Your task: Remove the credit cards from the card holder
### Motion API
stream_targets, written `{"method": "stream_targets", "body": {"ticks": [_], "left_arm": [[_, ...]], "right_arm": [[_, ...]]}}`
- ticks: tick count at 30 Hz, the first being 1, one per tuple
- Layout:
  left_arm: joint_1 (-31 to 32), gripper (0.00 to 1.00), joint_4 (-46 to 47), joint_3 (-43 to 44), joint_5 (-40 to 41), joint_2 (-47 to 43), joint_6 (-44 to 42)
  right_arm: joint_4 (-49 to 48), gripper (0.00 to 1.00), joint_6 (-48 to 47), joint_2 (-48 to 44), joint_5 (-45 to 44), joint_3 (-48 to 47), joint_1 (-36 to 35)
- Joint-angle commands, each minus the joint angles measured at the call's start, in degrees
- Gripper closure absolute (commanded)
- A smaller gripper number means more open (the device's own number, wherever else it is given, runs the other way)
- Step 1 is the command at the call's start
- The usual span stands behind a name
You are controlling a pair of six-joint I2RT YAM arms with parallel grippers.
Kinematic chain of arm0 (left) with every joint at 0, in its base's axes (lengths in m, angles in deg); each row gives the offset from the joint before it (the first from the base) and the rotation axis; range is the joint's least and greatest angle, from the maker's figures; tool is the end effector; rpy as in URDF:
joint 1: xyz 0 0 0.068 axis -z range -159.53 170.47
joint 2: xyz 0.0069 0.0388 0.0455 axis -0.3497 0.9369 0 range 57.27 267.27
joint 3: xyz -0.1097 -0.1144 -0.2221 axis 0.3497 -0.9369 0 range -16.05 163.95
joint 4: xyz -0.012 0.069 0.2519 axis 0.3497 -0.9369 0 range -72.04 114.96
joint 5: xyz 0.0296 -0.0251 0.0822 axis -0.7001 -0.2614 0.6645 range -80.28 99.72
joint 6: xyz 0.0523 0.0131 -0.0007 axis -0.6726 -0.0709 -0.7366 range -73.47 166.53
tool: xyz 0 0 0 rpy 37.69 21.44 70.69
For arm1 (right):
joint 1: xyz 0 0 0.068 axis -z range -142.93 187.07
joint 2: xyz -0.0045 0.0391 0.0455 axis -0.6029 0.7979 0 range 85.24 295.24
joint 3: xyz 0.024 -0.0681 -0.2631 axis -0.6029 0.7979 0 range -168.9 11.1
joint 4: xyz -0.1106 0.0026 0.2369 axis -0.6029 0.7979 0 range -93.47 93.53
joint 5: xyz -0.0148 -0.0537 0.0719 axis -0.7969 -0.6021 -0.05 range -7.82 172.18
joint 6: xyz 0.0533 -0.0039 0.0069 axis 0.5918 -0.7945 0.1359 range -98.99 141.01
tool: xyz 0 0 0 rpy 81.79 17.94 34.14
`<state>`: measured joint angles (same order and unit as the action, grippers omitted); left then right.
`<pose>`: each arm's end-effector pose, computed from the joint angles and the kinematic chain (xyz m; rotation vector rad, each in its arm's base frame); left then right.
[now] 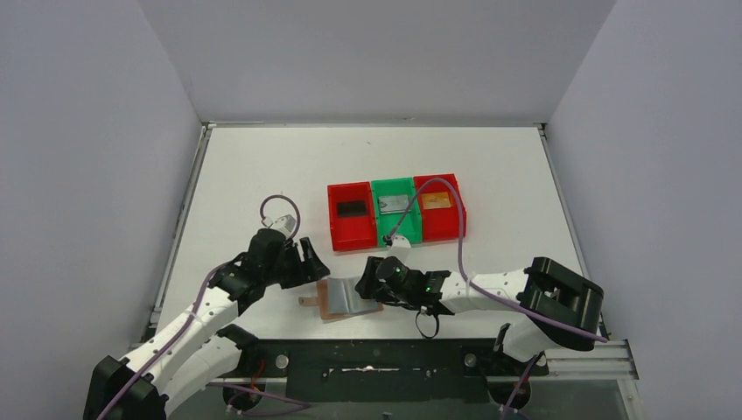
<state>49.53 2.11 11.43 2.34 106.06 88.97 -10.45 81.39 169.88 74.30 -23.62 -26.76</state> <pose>0.1504 -0.0887 0.2028 -0.2202 2.4544 -0.7375 0.1274 0.2483 0.1531 -0.0004 2.5020 0.8817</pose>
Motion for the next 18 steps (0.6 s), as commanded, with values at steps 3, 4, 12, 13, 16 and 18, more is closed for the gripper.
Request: {"method": "stream_targets", "body": {"ticks": [3, 4, 12, 13, 16, 18], "left_arm": [[0.5, 0.43, 5.4, -2.3, -4.0, 0.6, 3.3], [0.5, 0.45, 5.9, -2.8, -4.3, 0.7, 3.6], [0.8, 0.54, 8.7, -5.0, -4.7, 0.3, 4.7], [0.8, 0.55, 8.8, -5.1, -4.8, 0.3, 4.7], [0.8, 0.6, 9.4, -5.7, -5.1, 0.0, 4.8], [0.8, 0.63, 9.9, -6.1, -5.1, -0.3, 4.9]], "right_arm": [[-4.7, 0.55, -0.4, -1.9, 0.3, -0.6, -0.2], [-5.5, 0.55, -0.7, -1.8, 1.2, -0.6, -0.2], [-7.7, 0.56, -1.3, -0.4, 3.8, -2.0, -0.3], [-7.8, 0.56, -1.3, -0.4, 3.8, -2.1, -0.3], [-8.9, 0.62, -1.8, -0.9, 4.3, -2.0, -0.3], [-9.9, 0.63, -1.8, -1.0, 5.3, -1.9, -0.3]]}}
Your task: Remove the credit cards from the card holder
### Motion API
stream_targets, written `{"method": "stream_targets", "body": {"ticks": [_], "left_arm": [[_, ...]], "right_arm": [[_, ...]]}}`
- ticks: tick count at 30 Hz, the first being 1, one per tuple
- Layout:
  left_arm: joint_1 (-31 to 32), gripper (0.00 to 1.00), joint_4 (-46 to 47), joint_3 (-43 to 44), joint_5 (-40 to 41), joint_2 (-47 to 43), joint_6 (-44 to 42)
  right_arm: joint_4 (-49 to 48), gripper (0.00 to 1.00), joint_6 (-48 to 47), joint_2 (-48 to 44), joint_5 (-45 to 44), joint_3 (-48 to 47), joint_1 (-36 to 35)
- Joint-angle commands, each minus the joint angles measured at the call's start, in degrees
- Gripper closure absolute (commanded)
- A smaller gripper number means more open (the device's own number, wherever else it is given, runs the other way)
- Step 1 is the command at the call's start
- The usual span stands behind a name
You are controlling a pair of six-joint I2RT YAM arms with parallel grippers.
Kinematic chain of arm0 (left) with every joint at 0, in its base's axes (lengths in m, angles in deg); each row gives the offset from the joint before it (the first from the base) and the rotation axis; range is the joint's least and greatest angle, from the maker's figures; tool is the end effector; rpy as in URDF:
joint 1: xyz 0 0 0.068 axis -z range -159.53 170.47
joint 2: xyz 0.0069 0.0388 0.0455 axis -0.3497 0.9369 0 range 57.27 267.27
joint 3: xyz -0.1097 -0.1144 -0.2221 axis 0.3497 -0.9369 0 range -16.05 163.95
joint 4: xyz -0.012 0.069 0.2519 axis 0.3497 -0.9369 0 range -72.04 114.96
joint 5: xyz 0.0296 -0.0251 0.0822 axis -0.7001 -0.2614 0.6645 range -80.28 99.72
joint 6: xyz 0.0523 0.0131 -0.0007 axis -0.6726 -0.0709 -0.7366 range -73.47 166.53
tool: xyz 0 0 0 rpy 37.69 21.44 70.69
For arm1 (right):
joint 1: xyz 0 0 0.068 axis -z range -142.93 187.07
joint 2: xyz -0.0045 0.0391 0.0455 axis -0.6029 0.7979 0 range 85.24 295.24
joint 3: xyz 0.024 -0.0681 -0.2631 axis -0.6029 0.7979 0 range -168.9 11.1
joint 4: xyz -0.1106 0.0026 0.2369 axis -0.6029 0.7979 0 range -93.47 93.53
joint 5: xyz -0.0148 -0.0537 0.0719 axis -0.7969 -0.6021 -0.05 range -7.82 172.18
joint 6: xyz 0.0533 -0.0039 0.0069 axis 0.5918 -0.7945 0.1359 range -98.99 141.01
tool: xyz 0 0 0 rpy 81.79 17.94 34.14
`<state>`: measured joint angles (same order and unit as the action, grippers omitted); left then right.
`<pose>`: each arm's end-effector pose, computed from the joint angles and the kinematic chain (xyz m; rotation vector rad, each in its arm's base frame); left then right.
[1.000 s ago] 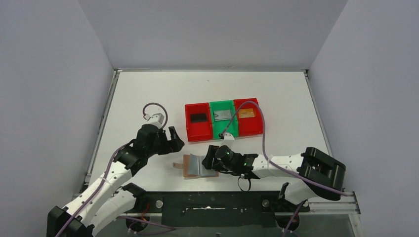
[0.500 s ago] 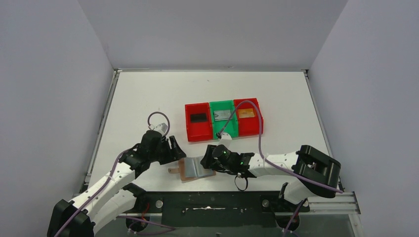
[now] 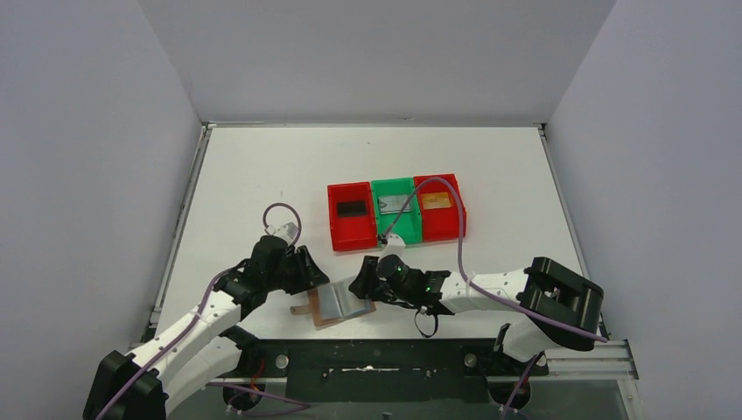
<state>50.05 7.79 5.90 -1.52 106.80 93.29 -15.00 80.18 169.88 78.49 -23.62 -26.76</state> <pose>0.1453 -0.0903 0.1774 -0.2728 2.4945 -0.8398 0.1277 0.2546 0.1595 -0.0621 2.4713 1.0122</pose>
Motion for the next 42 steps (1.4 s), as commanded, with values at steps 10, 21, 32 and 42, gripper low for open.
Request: {"method": "stream_targets", "body": {"ticks": [10, 21, 32, 42], "left_arm": [[0.4, 0.69, 5.2, -1.0, -1.1, -1.5, 0.7], [0.4, 0.7, 1.0, 0.3, 4.8, -4.3, 1.6], [0.5, 0.33, -12.5, 5.3, 17.4, -10.7, 8.3], [2.6, 0.31, -14.3, 1.8, 16.5, -9.1, 16.8]], "right_arm": [[-13.7, 0.68, -0.9, -1.3, 4.3, 0.1, -0.4], [-20.6, 0.72, -1.6, 6.3, 14.9, -2.4, -0.5], [-4.4, 0.59, -2.4, 2.1, 1.7, -3.0, -1.0], [4.6, 0.52, -4.9, 0.3, -3.4, -5.0, -0.5]]}}
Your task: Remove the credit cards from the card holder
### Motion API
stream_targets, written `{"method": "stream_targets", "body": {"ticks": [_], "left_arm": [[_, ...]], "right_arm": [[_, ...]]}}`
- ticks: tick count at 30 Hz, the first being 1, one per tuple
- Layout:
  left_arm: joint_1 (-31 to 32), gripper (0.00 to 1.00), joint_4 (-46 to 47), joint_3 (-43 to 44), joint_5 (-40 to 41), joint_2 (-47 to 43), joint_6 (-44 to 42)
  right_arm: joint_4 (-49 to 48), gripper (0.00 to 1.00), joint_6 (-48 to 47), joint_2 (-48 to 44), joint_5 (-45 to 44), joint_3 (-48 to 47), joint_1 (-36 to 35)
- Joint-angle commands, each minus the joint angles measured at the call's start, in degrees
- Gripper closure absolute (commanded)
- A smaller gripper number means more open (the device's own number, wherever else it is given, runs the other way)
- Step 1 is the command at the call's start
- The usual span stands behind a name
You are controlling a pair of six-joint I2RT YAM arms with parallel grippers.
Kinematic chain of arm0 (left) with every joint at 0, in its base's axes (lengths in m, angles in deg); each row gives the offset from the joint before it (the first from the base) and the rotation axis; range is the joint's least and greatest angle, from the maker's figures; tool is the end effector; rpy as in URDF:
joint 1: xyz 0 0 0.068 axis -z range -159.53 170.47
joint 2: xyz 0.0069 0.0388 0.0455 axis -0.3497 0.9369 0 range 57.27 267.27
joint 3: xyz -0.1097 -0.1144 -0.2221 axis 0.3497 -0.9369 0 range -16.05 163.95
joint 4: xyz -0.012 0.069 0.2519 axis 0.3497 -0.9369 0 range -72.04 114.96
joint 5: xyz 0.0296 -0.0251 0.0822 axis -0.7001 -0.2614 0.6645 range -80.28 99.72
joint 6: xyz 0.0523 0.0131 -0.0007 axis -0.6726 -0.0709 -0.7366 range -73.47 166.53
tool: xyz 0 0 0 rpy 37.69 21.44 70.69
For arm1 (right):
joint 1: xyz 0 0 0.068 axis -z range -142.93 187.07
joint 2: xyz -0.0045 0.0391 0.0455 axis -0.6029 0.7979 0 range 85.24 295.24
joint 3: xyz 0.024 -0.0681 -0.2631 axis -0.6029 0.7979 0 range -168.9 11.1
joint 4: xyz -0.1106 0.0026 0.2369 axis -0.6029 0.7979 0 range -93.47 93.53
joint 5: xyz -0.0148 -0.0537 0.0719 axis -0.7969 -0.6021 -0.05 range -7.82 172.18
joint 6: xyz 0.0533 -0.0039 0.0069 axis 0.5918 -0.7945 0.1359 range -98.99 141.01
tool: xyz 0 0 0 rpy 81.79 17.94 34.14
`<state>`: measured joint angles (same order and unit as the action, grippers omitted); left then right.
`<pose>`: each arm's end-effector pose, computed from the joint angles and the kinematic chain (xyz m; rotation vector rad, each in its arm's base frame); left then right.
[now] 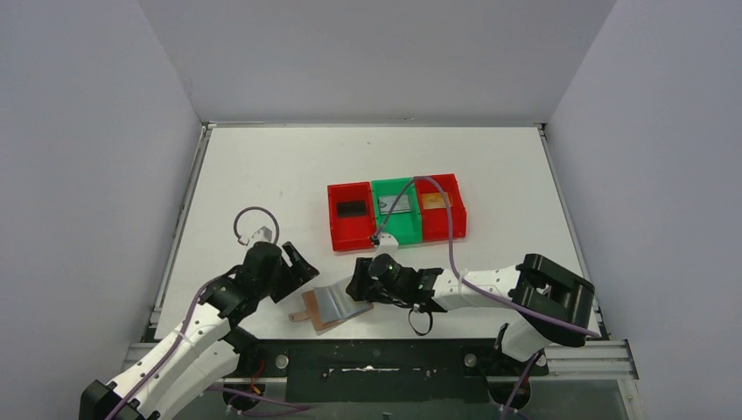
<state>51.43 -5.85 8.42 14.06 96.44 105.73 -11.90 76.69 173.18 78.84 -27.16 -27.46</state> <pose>0.1251 -0.0718 0.1980 -0.6383 2.3812 -0.6480 0.1297 0.2674 0.1572 -0.1605 2.5020 0.9482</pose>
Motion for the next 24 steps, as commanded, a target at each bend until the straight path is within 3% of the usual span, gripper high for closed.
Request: {"method": "stream_targets", "body": {"ticks": [1, 9, 19, 24], "left_arm": [[1.6, 0.31, -0.8, -1.1, 0.9, 1.5, 4.9], [3.0, 0.43, 1.5, -3.6, -0.8, -0.2, 6.3], [3.7, 0.5, 5.6, -6.9, -3.1, 2.1, 5.2], [3.9, 0.51, 3.6, -6.0, -0.3, 2.7, 4.0]], "right_arm": [[1.4, 0.52, -1.6, -3.2, -3.8, -1.5, 0.3], [1.1, 0.52, -2.0, -3.1, -3.0, -1.5, 0.8], [0.0, 0.52, -1.8, -2.3, -1.4, -1.0, 1.5], [-0.4, 0.52, -1.8, -1.9, -0.8, -1.1, 1.5]]}}
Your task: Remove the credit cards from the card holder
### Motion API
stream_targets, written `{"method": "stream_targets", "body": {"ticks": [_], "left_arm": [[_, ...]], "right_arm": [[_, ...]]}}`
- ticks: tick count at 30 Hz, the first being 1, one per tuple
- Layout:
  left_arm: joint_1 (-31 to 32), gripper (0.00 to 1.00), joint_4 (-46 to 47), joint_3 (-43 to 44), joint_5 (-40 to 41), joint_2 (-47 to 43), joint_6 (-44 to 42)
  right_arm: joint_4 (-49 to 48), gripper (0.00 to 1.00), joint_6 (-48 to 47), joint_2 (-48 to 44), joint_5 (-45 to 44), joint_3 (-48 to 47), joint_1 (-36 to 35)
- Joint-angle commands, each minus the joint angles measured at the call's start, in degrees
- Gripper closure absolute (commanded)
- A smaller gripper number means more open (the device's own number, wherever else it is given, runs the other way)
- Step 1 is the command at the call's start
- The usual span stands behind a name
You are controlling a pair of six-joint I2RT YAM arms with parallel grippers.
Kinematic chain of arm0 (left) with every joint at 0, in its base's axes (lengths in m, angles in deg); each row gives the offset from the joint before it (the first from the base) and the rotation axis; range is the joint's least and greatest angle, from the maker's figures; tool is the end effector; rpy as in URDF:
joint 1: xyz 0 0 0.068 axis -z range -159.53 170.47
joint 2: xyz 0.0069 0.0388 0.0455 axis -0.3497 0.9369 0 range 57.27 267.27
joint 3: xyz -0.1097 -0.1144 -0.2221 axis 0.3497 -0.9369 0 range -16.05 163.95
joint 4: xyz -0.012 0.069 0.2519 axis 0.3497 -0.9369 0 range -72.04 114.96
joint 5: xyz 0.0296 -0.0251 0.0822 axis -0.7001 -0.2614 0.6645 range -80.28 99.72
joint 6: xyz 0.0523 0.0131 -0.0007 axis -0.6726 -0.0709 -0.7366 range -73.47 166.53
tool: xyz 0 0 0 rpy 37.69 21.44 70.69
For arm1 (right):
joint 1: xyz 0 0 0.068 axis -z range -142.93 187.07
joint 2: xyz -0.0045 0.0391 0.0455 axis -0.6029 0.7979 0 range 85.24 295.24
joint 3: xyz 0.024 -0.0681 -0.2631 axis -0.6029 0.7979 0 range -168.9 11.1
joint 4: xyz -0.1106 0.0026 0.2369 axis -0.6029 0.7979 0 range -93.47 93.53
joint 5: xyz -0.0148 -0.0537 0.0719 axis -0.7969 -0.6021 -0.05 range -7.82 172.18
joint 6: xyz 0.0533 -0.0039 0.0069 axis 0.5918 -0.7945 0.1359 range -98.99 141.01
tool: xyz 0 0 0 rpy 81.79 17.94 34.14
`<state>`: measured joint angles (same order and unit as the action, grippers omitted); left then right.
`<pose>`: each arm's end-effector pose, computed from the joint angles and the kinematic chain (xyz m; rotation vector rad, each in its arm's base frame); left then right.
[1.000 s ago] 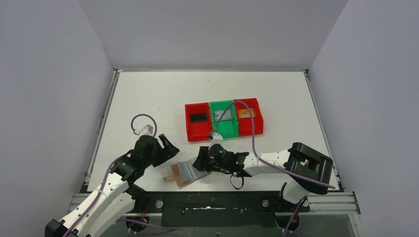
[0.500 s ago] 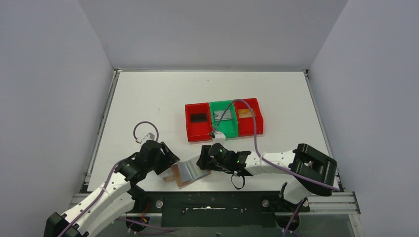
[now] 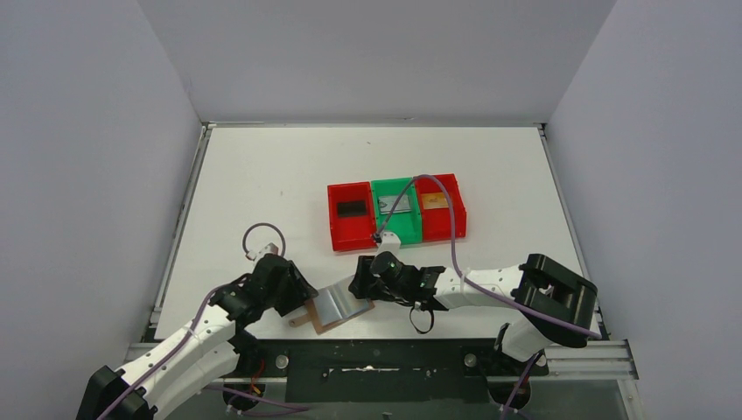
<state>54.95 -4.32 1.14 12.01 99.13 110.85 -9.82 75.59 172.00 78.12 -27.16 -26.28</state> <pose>0.1126 -0.0755 0.1533 -0.6950 2.5420 -0.6169 0.1339 0.2613 0.1599 -0.1523 2.5003 0.9062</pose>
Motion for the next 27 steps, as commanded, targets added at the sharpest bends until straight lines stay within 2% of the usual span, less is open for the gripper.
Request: {"method": "stream_targets", "body": {"ticks": [1, 5, 8, 11, 17, 20, 27], "left_arm": [[0.5, 0.51, 1.5, 1.4, 2.4, 0.0, -0.9], [1.1, 0.38, -0.3, 1.4, 5.4, -0.8, 1.2], [1.3, 0.37, -0.5, 1.2, 6.0, -1.4, 1.4], [1.3, 0.43, 1.7, 0.2, 4.1, -1.0, 0.9], [1.3, 0.67, 10.3, -2.2, -1.6, 0.8, -0.5], [1.5, 0.75, 12.7, -2.2, -2.4, 1.7, -1.8], [1.4, 0.79, 14.2, -1.5, -2.3, 3.6, -3.7]], "right_arm": [[-2.5, 0.52, -0.8, -0.6, 0.1, -1.2, 0.4], [-2.6, 0.52, -1.0, 0.2, 0.6, -1.7, 0.4], [-2.8, 0.52, -1.1, 0.6, 0.8, -2.0, 0.4], [-3.1, 0.52, -1.1, 0.9, 1.2, -2.2, 0.5], [-6.1, 0.53, -0.5, 0.8, 3.6, -1.2, 1.4], [-8.1, 0.55, 0.3, 0.7, 4.8, -0.1, 2.1], [-7.2, 0.56, 1.0, 0.9, 4.5, 0.4, 2.1]]}}
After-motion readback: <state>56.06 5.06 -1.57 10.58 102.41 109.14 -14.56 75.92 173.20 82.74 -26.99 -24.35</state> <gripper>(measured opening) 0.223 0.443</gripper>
